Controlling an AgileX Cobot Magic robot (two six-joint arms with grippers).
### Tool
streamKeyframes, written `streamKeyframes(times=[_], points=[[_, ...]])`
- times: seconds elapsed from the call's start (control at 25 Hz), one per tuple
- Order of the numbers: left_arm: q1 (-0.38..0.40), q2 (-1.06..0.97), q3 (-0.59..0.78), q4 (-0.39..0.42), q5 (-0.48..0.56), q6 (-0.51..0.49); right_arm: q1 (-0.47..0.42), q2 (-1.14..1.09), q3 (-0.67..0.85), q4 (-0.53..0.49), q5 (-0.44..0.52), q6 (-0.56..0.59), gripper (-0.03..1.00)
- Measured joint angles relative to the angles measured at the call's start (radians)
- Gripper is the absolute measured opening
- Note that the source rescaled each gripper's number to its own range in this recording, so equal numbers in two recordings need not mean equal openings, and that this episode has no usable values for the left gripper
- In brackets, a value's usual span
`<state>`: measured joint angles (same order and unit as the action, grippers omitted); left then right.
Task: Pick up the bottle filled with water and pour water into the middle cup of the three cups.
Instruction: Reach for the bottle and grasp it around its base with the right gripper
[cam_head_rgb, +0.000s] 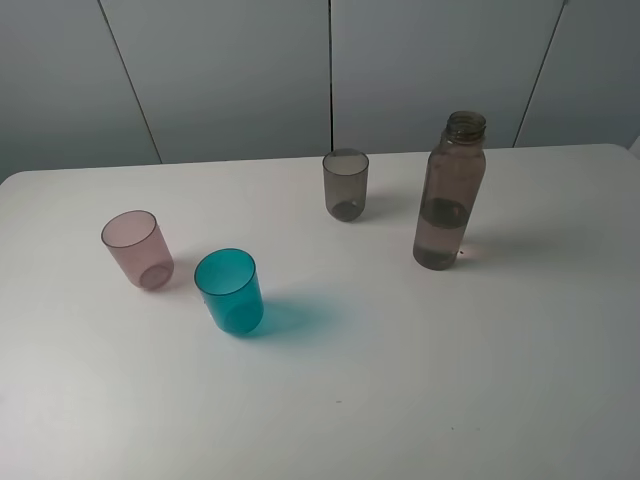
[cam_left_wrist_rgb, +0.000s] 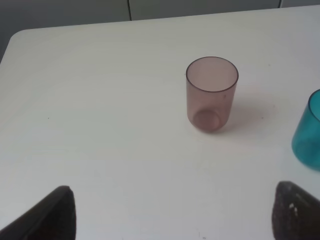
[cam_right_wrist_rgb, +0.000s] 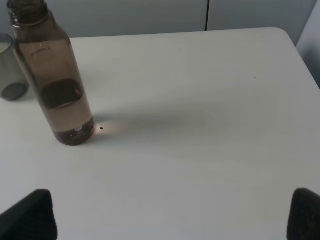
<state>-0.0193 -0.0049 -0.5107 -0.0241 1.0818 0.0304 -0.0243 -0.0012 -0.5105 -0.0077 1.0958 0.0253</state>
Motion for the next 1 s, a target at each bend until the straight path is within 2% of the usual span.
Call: streamKeyframes(times=[0.8,1.0], points=[[0.000,0.000,0.000,0.000,0.000,0.000,0.000,0.000,0.000,0.000,0.000,0.000,1.00],[0.000,0.000,0.000,0.000,0.000,0.000,0.000,0.098,-0.040,0.000,0.008,0.000,1.00]])
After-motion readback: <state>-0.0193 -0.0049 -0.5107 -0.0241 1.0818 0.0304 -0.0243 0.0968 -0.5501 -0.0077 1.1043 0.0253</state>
